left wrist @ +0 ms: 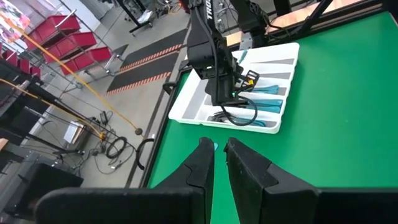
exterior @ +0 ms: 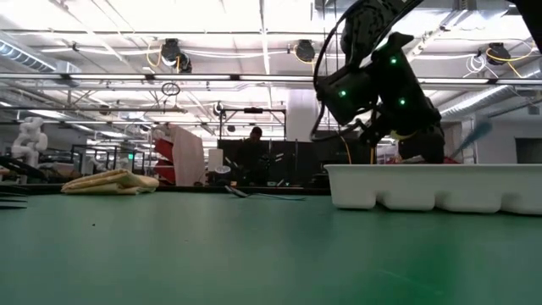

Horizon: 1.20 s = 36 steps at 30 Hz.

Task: Sort silverware
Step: Put the blue spoon into the white cutlery tray, then put the blue fork into the white cutlery tray

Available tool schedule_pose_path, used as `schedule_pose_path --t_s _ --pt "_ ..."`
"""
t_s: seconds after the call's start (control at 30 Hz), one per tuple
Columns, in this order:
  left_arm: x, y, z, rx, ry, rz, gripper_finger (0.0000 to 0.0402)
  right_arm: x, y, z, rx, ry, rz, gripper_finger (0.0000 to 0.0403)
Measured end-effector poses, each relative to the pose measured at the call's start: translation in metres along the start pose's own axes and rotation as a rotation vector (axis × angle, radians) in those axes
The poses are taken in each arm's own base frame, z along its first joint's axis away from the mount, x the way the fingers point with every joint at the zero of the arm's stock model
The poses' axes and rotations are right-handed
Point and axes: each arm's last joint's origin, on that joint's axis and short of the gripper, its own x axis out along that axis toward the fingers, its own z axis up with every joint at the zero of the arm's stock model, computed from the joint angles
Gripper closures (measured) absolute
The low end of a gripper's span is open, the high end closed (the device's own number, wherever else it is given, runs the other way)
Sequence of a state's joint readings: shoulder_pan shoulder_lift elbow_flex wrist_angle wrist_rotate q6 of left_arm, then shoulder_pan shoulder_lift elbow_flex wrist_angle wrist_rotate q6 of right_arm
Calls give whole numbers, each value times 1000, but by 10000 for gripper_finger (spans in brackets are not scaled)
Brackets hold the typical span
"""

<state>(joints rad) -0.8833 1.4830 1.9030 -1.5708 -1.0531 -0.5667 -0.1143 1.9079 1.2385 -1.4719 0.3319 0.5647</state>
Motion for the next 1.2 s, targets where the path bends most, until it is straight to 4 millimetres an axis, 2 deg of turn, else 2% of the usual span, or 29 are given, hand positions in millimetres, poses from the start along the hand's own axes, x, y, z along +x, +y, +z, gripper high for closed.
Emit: schedule_pose_path --t_s 0.2,0.37,0.5,0.6,0.67,0.8,0.87,0.97,1.1,1.2 --pt "0 0 0 2 0 0 350 -1 3 1 -41 7 60 316" --pt "0 0 0 4 0 0 350 -12 5 4 -23 -30 106 259" --pt "0 0 0 4 0 0 350 -34 1 6 -18 -72 123 240" --pt "0 0 0 -7 1 -2 350 -62 -3 6 -9 -142 170 240" --pt "0 0 0 -46 3 -4 350 -87 -3 7 -36 -246 239 241" --pt "-1 0 0 -165 6 -13 350 -141 4 16 -107 -582 446 238" --pt "-4 -3 -2 -193 24 -55 350 -165 12 20 -177 -778 573 232" --pt "-11 -7 -4 -215 22 -95 350 -192 29 20 -292 -1024 698 223" --pt "-18 -10 -6 -239 7 -115 350 -211 54 23 -364 -1235 763 221" --pt "-19 -10 -6 -269 4 -119 350 -207 80 38 -380 -1284 781 221"
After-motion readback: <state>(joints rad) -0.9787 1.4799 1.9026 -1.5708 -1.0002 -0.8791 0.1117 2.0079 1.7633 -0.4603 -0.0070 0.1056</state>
